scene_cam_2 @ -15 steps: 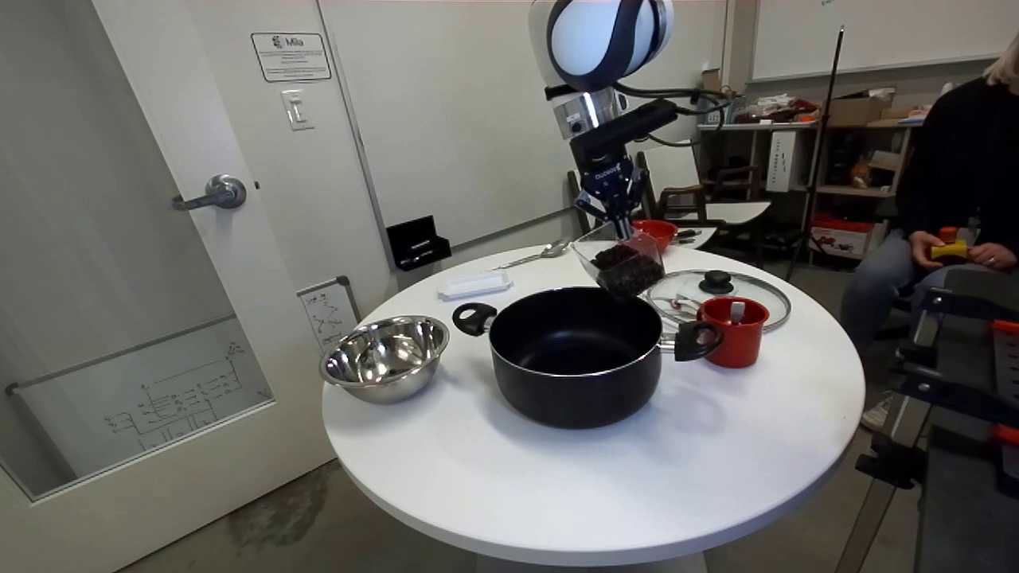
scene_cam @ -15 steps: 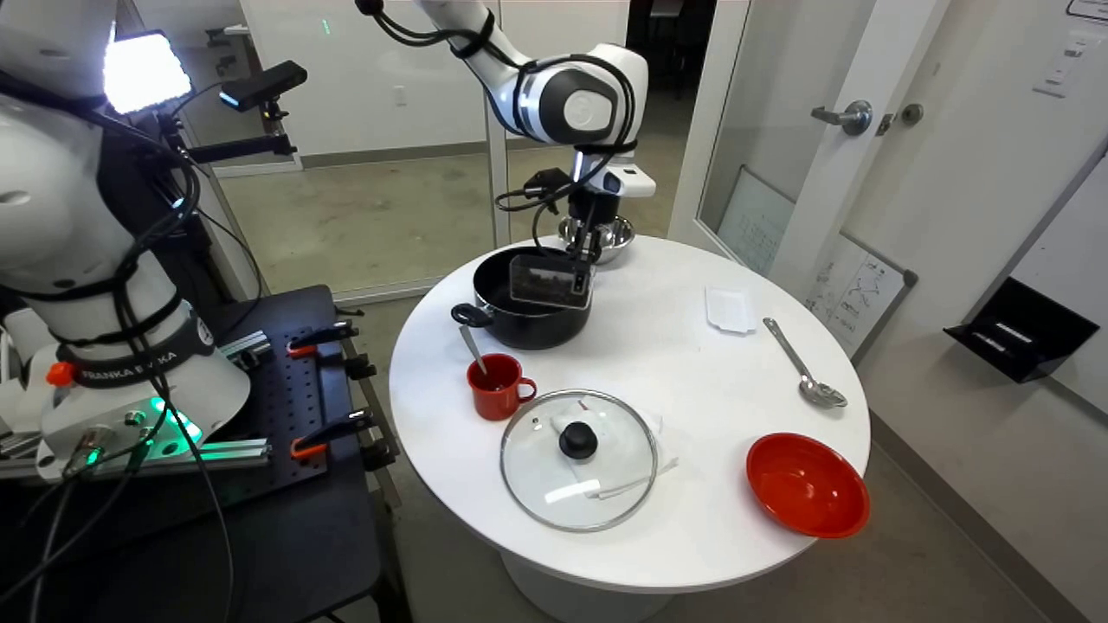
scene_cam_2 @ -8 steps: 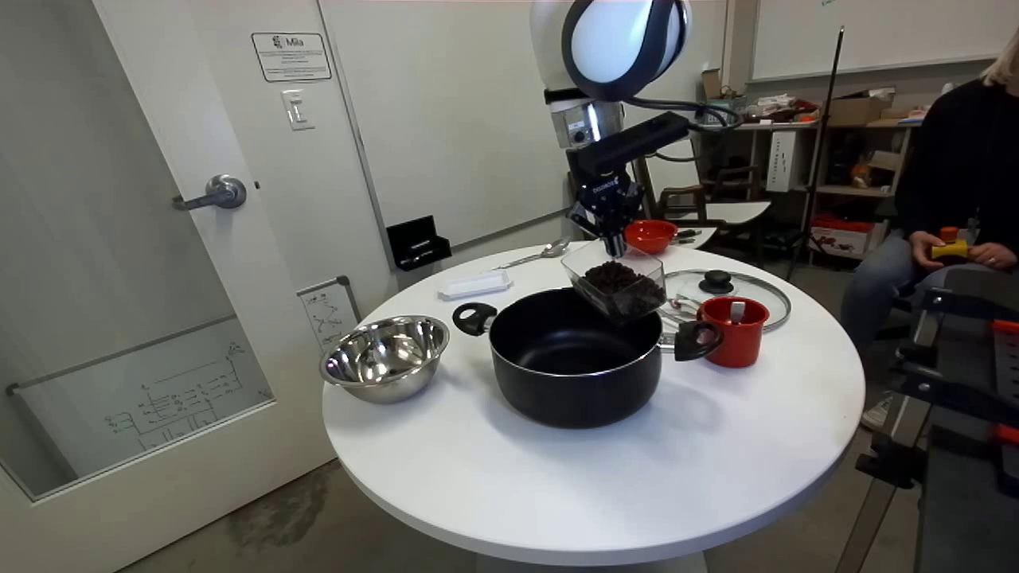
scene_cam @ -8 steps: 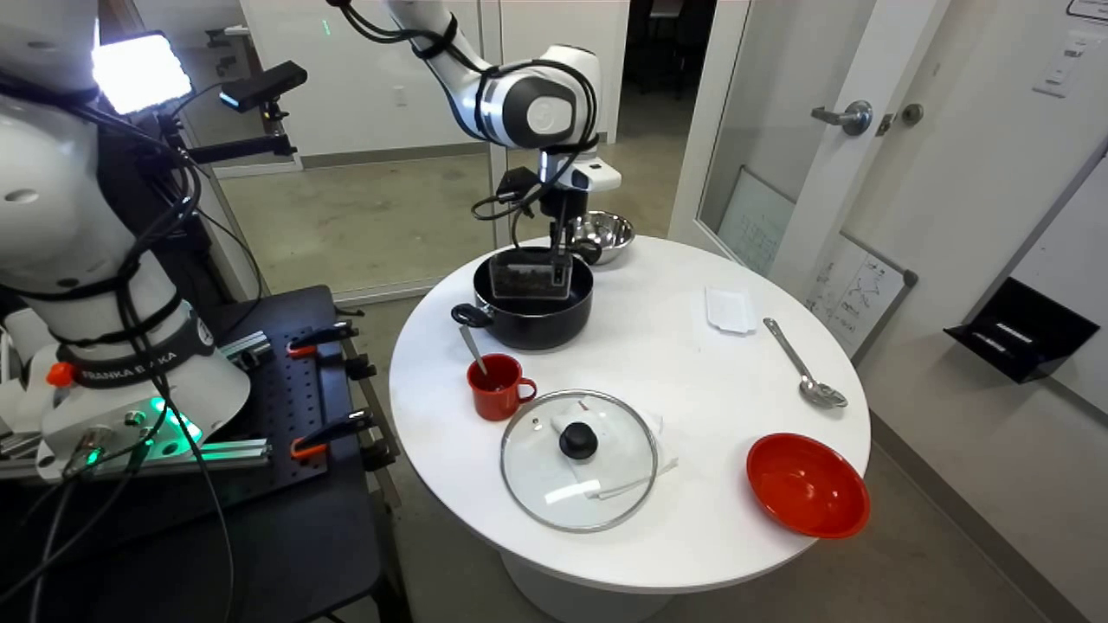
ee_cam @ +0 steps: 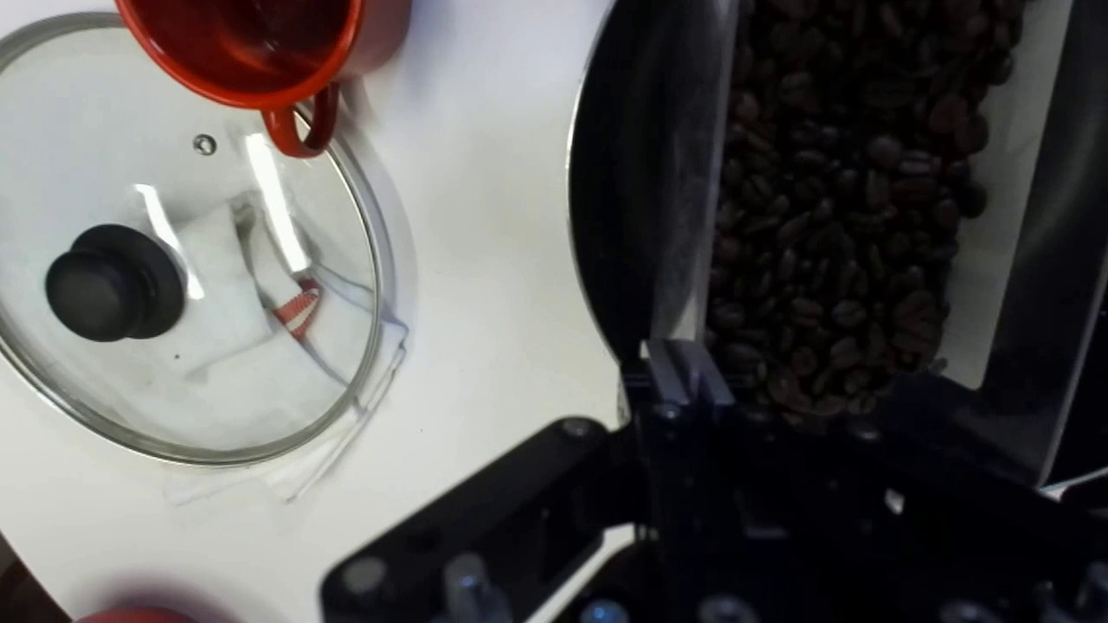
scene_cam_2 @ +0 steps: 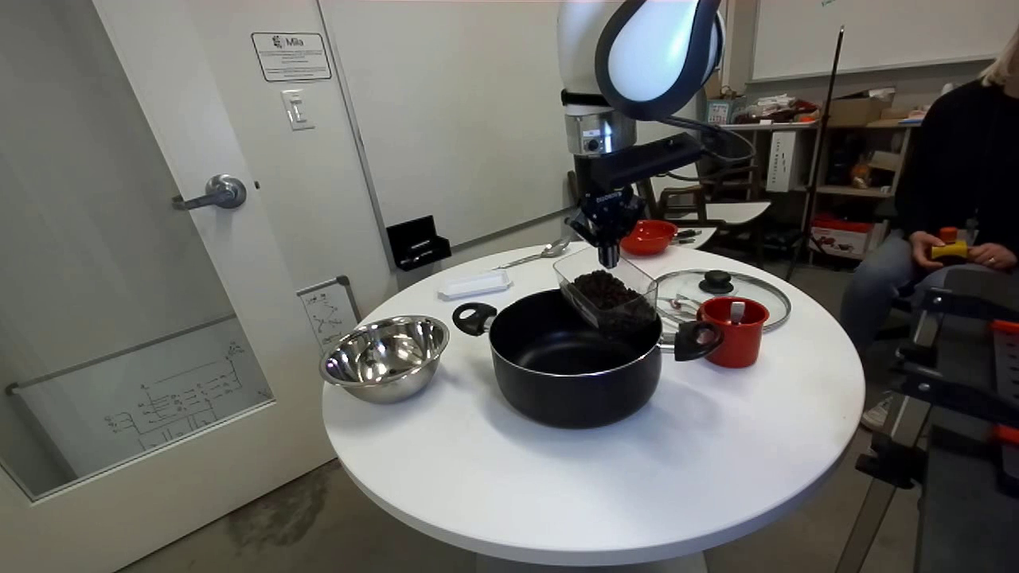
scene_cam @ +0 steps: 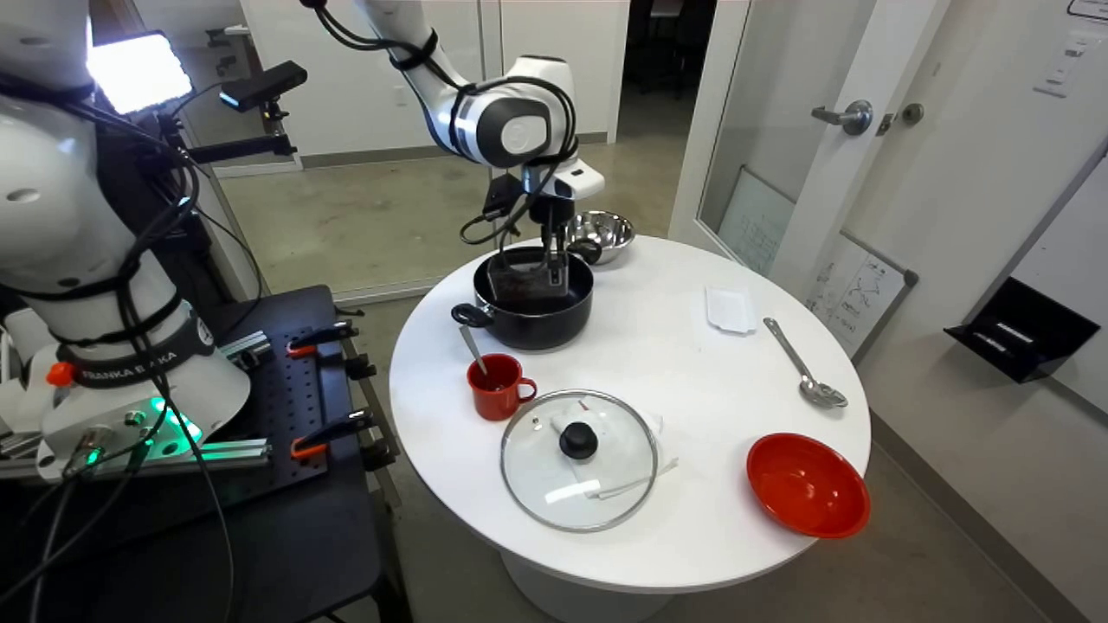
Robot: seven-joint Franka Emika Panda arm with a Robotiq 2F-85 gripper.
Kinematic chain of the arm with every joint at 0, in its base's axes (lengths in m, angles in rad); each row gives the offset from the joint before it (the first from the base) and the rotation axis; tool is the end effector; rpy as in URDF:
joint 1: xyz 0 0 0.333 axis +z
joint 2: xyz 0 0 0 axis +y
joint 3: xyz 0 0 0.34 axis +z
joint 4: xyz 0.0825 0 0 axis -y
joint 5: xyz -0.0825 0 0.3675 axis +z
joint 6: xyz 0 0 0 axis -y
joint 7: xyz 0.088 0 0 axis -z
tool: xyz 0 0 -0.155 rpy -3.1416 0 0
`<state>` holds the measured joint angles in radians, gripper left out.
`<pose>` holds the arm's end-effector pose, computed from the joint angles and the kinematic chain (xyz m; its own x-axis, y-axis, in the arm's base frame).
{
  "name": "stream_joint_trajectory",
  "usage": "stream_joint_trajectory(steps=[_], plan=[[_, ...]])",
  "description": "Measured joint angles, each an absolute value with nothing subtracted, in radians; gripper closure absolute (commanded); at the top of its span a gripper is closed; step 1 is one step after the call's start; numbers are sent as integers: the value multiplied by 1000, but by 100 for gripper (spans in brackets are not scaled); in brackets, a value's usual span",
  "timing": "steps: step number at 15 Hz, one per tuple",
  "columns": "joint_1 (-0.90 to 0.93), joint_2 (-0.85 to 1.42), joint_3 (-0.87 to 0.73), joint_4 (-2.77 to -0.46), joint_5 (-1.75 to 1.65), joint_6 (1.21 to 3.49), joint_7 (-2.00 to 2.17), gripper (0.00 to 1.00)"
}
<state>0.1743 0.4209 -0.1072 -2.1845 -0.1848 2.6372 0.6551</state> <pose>0.5649 0.0371 0.1850 0.9116 -0.3990 0.0988 -0.4079 -0.9079 0.0970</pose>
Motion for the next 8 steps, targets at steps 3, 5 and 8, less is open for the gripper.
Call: stream_joint_trajectory(steps=[3, 5, 8], plan=[[174, 410, -111, -2222, -178, 2753, 657, 99], [176, 406, -121, -2247, -178, 2837, 658, 99], [204, 407, -162, -2279, -179, 2929, 658, 99]])
